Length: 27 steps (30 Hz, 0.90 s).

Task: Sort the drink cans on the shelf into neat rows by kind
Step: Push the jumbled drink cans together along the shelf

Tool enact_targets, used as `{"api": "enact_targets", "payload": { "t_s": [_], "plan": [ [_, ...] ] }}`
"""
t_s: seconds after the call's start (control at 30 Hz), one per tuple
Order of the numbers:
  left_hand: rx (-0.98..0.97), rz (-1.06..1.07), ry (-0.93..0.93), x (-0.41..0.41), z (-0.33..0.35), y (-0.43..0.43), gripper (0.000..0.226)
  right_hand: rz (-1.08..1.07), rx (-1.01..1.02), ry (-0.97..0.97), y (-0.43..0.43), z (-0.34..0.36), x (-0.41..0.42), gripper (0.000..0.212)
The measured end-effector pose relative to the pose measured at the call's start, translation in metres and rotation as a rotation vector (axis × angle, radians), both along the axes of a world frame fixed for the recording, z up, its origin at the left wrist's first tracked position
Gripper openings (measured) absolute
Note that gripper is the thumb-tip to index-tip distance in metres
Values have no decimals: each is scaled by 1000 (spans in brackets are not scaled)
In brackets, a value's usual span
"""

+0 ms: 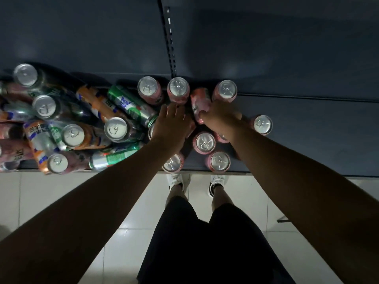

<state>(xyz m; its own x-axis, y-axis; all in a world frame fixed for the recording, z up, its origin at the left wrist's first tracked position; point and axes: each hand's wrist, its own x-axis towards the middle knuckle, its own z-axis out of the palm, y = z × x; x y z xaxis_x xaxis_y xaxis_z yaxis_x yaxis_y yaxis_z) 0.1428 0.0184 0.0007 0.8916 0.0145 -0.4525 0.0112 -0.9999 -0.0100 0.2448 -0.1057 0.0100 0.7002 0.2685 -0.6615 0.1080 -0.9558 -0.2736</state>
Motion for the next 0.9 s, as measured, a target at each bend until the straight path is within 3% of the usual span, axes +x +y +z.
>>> {"api": "enact_targets", "payload": {
  "t_s": [0.2, 0.3, 0.53, 0.77, 0.9],
  "plan": [
    [92, -85, 138, 16, -18, 0, 78, 52, -112, 18, 15, -25, 10, 47],
    [119, -126, 123, 22, -28, -2, 62, 56, -166, 19, 19, -33, 9, 52],
    [171, -235, 121, 23, -40, -3, 55, 23, -101, -9, 15, -42, 1, 50],
    [38, -170, 82, 17, -28, 10, 73, 72, -89, -100, 8, -15, -4, 50],
    [-90, -101, 46, 16, -8, 15, 86, -31, -57, -131, 4, 2, -12, 47]
  ]
}}
